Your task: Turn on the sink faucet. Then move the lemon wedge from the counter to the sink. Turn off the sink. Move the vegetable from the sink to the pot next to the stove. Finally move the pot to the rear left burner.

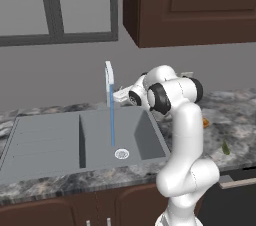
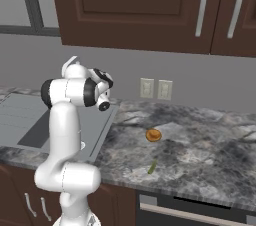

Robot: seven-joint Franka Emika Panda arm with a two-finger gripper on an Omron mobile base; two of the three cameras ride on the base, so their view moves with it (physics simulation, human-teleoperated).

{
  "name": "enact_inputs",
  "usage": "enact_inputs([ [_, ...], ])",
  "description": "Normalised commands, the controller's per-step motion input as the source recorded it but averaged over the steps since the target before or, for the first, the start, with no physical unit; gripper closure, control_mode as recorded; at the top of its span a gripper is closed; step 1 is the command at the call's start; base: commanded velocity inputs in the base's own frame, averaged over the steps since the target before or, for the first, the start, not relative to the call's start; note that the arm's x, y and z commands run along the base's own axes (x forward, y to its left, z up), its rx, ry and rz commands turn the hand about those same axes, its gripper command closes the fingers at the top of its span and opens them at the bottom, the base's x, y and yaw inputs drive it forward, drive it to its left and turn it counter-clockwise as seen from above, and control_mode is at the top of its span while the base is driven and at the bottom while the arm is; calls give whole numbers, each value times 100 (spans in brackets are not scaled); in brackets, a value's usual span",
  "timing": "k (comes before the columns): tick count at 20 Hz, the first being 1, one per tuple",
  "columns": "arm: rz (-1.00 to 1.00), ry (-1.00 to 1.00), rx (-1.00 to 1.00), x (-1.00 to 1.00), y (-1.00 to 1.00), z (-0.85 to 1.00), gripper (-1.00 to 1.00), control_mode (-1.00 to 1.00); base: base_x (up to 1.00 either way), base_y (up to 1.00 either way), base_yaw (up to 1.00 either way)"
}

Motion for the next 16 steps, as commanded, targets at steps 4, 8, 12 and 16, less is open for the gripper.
enact_inputs([
  [4, 0, 0, 0, -1, -44, -13, 100, -100, 0, 0, 0],
  [8, 0, 0, 0, -9, -23, 0, -100, -100, 0, 0, 0],
  [12, 0, 0, 0, -18, -19, 19, -100, -100, 0, 0, 0],
  [16, 0, 0, 0, -20, -9, 30, -100, -100, 0, 0, 0],
])
